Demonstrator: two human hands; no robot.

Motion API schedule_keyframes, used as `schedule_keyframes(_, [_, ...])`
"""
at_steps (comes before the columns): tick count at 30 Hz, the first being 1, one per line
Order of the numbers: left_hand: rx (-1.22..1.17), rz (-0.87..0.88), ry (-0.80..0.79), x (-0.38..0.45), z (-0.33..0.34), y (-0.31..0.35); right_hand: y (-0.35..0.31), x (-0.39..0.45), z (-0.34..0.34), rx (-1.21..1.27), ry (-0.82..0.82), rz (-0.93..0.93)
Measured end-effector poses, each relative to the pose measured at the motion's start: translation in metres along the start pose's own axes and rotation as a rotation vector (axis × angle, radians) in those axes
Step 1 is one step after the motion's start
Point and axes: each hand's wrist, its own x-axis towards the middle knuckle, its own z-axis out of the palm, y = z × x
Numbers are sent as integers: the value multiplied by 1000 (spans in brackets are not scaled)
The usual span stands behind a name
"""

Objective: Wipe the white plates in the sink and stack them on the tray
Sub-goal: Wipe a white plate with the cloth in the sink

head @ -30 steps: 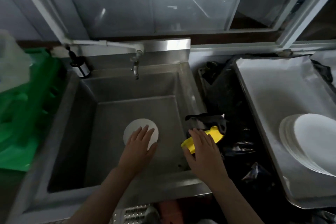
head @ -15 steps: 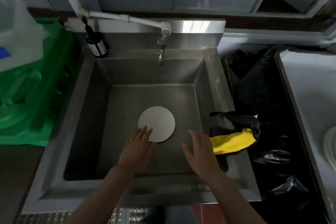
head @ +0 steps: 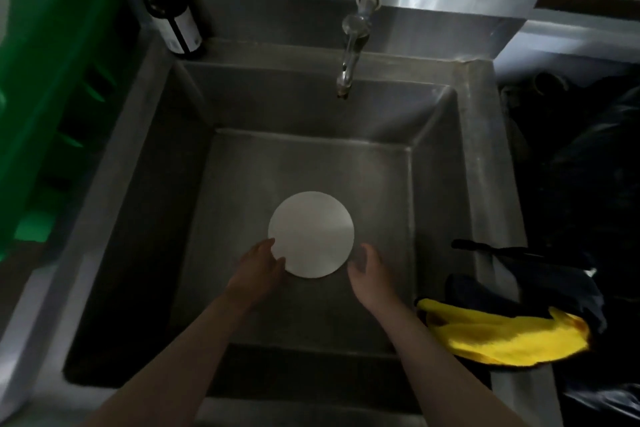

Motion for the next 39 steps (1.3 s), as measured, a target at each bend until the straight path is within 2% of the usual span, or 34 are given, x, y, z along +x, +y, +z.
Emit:
schedule_keyframes(8, [-92, -134, 9, 63, 13, -26, 13, 74, 25, 106, -42, 155])
schedule_keyframes(13, [-207, -162, 16, 72, 22, -25, 19, 96, 25, 178, -18, 173])
schedule_keyframes(22, [-252, -214, 104, 85, 26, -20, 13, 105, 27, 286, -5, 125])
schedule_keyframes(32, [-178, -227, 89, 86, 26, -37, 19, 99, 27, 185, 11, 155])
schedule_keyframes(39, [-217, -230, 117, 77, 18, -37, 14, 96, 19, 188, 70, 235])
